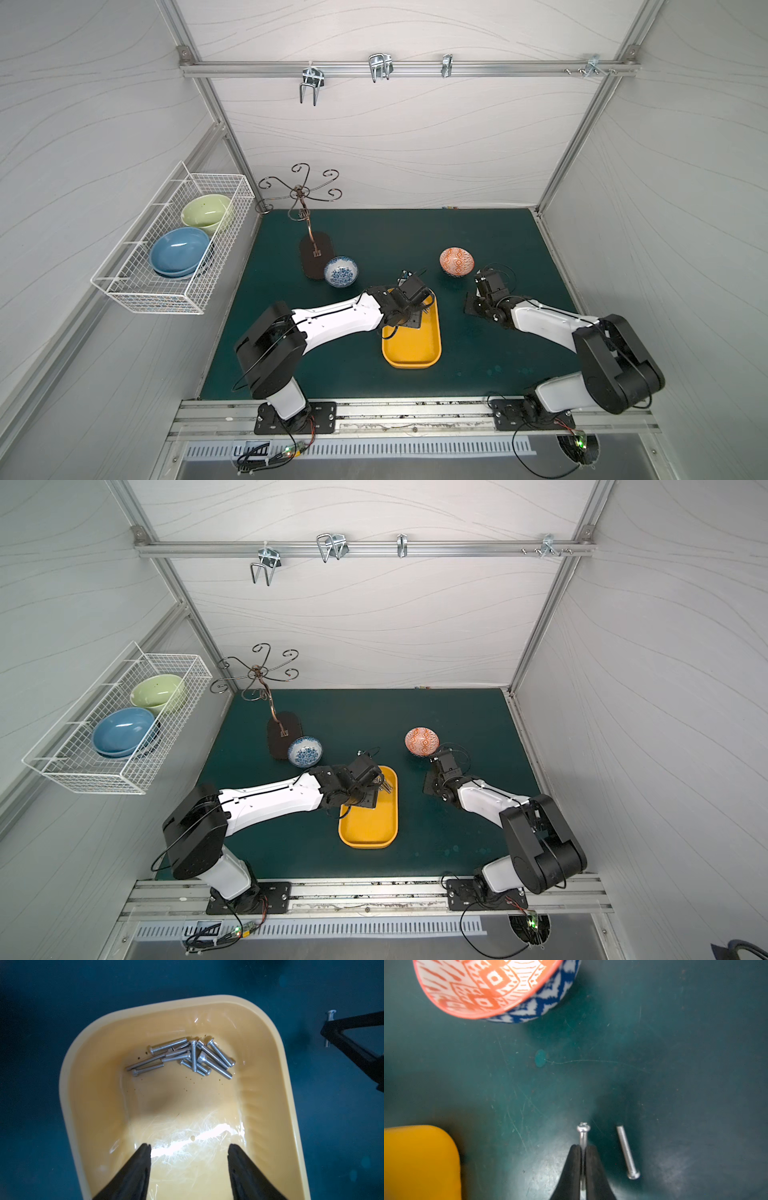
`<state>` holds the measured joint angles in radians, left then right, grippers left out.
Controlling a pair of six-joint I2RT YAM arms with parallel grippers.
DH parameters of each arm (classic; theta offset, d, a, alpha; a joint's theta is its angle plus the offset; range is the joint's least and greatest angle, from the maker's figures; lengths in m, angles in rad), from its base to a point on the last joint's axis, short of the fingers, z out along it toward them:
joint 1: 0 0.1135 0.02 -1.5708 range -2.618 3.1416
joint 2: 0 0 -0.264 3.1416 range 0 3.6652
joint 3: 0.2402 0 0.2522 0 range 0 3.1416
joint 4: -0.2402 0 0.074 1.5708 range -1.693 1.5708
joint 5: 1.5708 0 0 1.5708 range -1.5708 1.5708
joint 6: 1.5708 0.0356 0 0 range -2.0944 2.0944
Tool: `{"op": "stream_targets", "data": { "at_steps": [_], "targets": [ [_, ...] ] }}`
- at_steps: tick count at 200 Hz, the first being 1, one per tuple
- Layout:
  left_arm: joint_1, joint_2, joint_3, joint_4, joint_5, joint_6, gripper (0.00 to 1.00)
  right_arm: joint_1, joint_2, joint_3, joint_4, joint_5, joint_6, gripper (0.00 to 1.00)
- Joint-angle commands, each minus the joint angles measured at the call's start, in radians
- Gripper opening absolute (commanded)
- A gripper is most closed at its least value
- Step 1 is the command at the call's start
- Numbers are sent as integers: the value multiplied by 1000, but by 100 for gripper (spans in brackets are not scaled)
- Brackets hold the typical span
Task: Take out the screws from the storage box
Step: Place the screw at the center of the board, then pick up the screw from the storage box.
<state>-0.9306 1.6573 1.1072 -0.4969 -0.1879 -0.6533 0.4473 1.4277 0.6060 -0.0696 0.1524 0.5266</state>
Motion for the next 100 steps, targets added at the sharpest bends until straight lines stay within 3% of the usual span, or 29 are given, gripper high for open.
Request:
{"op": "stream_targets", "data": {
  "at_steps": [1, 28, 100],
  "targets": [
    [3, 48, 54, 38, 2, 32, 60, -4, -50, -14, -17, 4, -10, 20],
    [54, 95, 58, 90, 95, 33, 53, 11, -124, -40, -4, 12, -30, 33],
    [77, 178, 132, 74, 63, 57, 50, 55, -325, -121, 24, 40, -47, 38]
  ]
}}
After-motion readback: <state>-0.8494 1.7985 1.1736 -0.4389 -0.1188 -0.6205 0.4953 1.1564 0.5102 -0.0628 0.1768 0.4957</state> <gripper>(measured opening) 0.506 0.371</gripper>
